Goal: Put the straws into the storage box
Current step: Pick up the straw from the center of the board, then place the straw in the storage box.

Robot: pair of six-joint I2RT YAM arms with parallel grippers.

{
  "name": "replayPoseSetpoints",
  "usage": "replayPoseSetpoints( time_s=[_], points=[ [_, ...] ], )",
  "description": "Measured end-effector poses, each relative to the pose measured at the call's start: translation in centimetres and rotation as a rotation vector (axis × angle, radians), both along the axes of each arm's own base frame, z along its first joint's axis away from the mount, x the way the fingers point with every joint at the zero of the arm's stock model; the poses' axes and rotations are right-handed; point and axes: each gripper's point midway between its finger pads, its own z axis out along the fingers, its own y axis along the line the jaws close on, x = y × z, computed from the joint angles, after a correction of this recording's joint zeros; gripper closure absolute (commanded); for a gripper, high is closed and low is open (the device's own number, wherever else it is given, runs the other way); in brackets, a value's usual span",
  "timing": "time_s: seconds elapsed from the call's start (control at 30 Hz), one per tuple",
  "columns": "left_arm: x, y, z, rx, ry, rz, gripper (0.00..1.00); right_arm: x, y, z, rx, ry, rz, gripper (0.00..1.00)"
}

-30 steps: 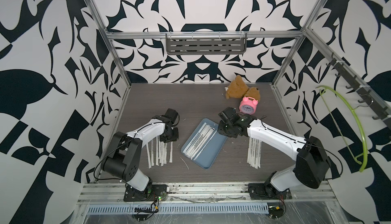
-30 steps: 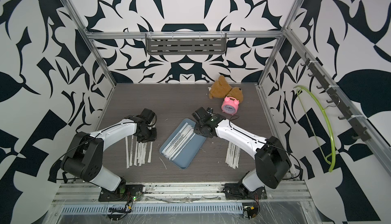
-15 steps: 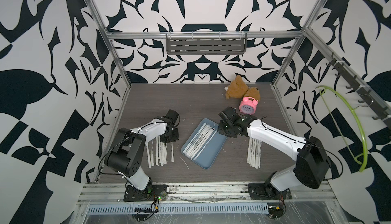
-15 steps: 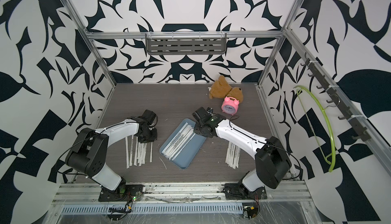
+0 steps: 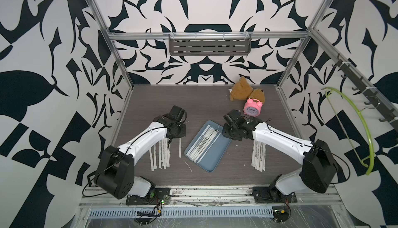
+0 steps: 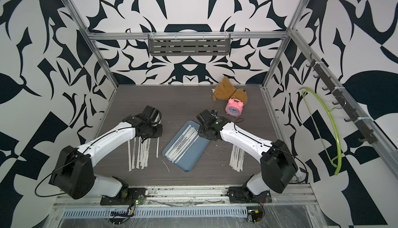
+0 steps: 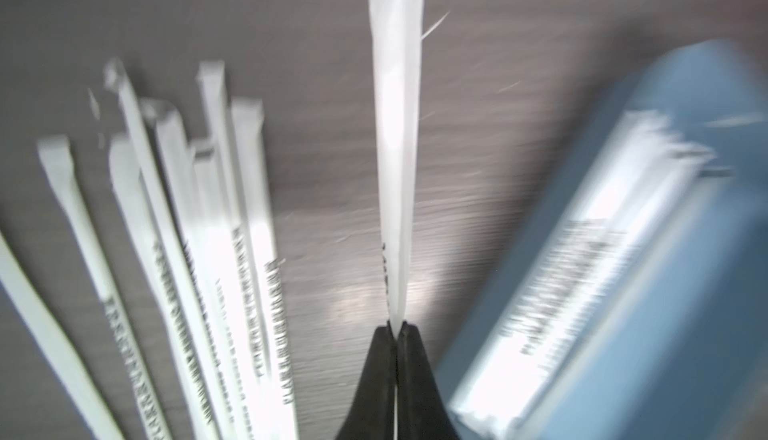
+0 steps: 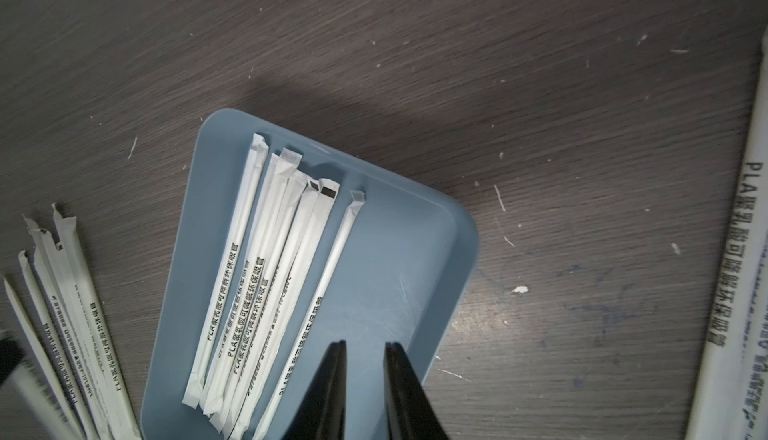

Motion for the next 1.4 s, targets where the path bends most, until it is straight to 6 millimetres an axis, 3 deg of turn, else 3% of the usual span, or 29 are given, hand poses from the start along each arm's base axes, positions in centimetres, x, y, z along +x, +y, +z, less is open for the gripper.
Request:
replayPoseSetpoints(
  time_s=[0.07,0.13,0.23,0.37,0.6,1.07,1.4],
  points=[
    [-0.3,-3.2,2.0,-0.046,-0.044,-0.088,0.98,0.1,-1.1,0.4,0.002,-0.01,-0.023,0.78],
    [-1.4,-6.6,2.5,-0.072,-0.053,-0.184,0.98,0.5,-2.7,1.1,-0.001,-0.027,-0.059,0.78],
    [-3.9,-10.8,0.6,-0.072,-0.006,-0.311,0.98,1.2,-5.0,2.3,-0.005,-0.059,-0.108,0.78],
    [-6.3,-13.8,-3.2,-0.027,0.077,-0.422,0.98,1.5,-7.7,3.2,-0.017,-0.079,-0.158,0.78],
    [-6.9,-14.4,-6.8,0.036,0.139,-0.484,0.98,1.3,-8.7,3.2,-0.036,-0.075,-0.162,0.78],
    [-7.8,-15.9,-8.3,0.113,0.117,-0.617,0.94,0.9,-8.6,2.0,-0.041,-0.038,-0.152,0.78],
    [-7.5,-15.1,-9.7,0.192,0.119,-0.628,0.92,0.8,-8.5,1.6,-0.039,-0.03,-0.15,0.78]
  ],
)
